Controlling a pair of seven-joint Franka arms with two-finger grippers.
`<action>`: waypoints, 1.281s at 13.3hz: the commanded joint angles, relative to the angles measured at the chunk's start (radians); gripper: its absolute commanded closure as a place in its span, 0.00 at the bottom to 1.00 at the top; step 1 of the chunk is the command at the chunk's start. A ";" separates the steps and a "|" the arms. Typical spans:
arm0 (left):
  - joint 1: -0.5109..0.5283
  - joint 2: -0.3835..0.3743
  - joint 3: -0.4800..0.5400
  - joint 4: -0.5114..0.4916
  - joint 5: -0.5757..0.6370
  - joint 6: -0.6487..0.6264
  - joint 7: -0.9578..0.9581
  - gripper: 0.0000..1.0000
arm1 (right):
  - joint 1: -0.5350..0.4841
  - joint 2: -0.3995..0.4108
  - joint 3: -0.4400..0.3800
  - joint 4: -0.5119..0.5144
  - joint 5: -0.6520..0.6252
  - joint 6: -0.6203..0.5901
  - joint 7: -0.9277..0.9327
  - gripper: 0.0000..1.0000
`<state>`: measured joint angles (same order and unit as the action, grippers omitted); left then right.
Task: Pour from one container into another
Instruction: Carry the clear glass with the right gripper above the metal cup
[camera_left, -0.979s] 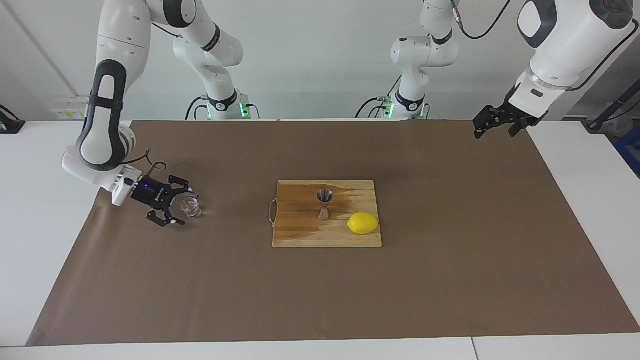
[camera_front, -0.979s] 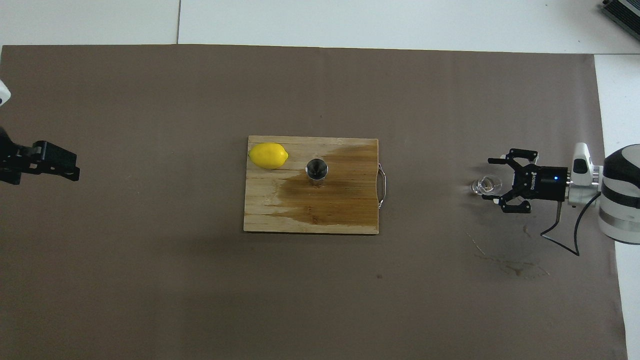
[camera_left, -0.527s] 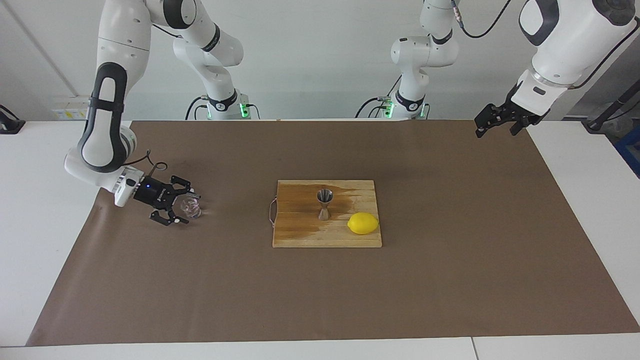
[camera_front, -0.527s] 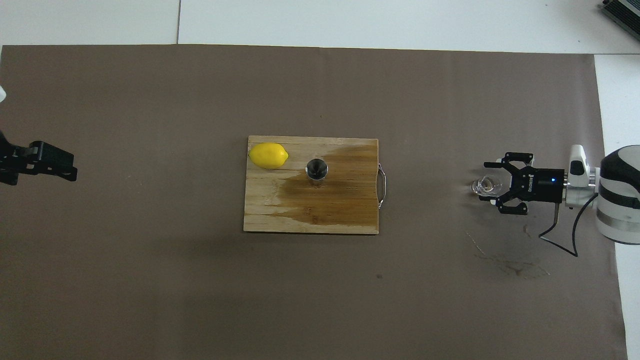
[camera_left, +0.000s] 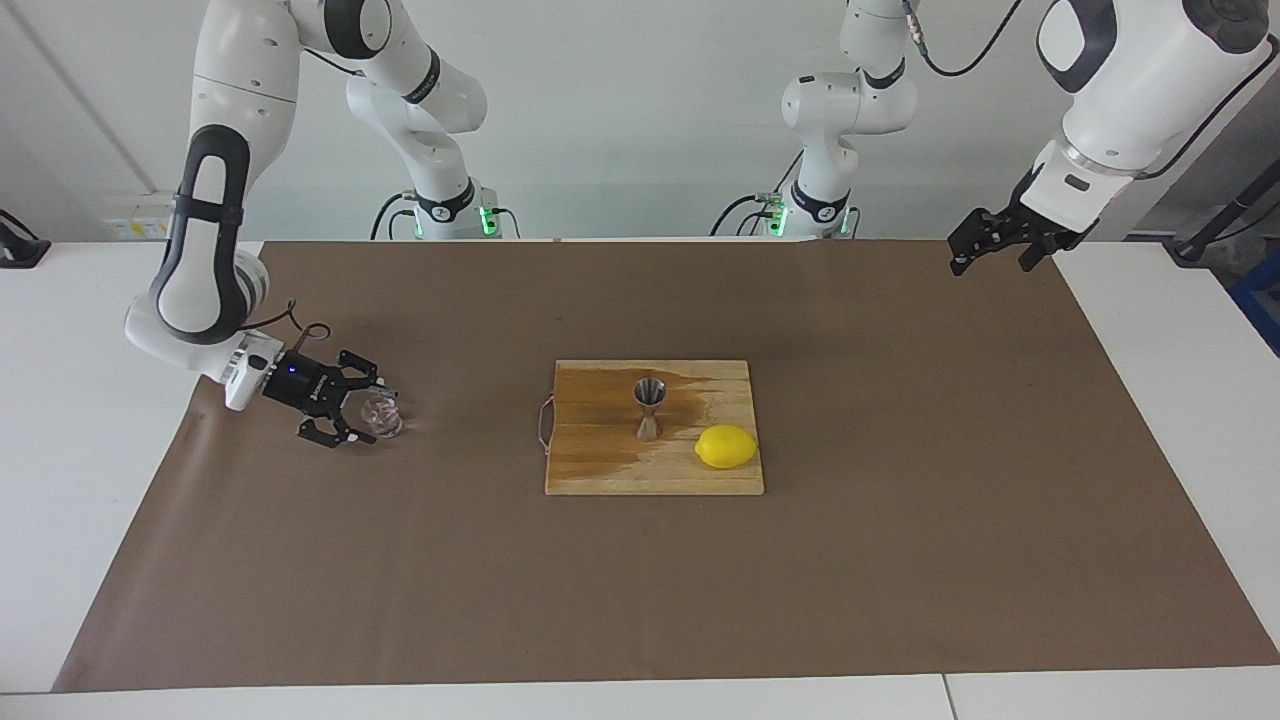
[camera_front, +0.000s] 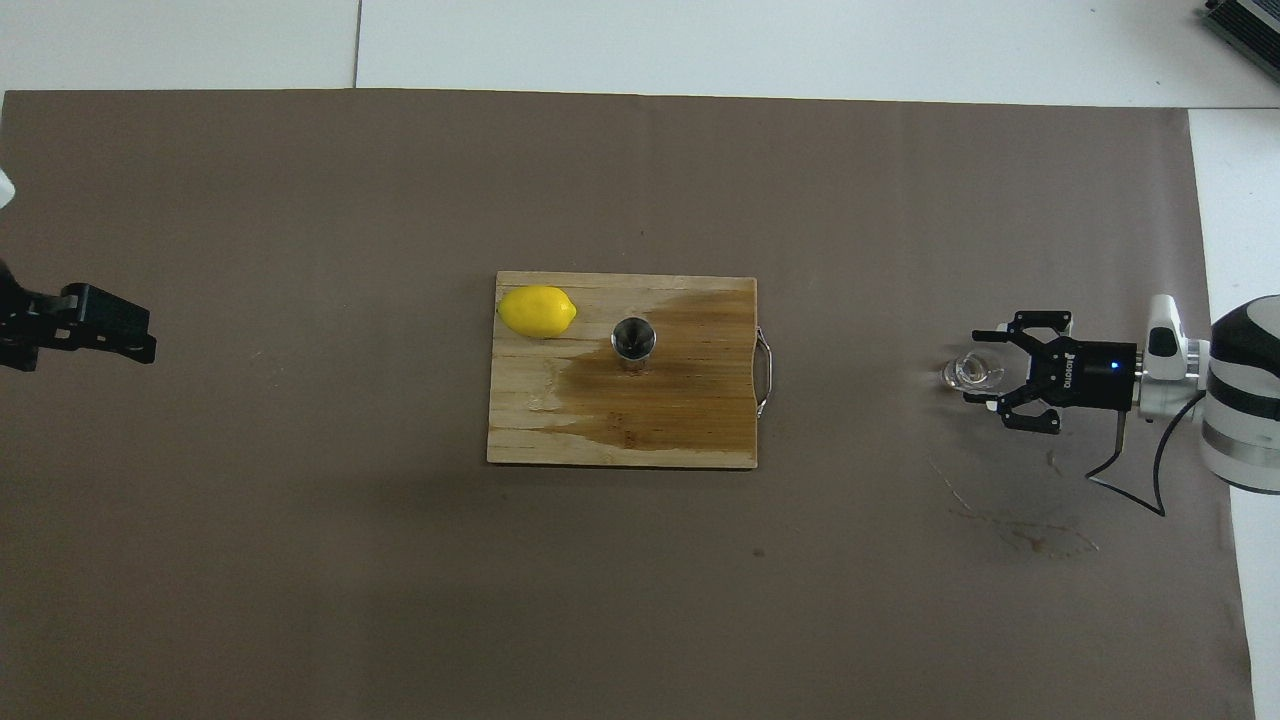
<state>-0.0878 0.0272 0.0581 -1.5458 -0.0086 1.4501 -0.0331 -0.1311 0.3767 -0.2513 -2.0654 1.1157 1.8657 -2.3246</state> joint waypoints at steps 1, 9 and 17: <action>-0.004 -0.032 0.003 -0.033 0.010 -0.004 -0.001 0.00 | -0.002 -0.002 -0.006 -0.006 0.013 -0.017 -0.030 0.27; -0.004 -0.032 0.003 -0.033 0.010 -0.004 -0.001 0.00 | -0.001 -0.004 -0.008 -0.004 0.013 -0.013 -0.025 0.65; 0.040 -0.032 0.000 -0.033 0.009 -0.004 -0.002 0.00 | 0.002 -0.056 -0.010 0.002 0.013 -0.003 -0.012 0.70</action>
<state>-0.0784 0.0268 0.0616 -1.5468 -0.0086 1.4501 -0.0350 -0.1315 0.3622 -0.2537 -2.0562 1.1157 1.8651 -2.3253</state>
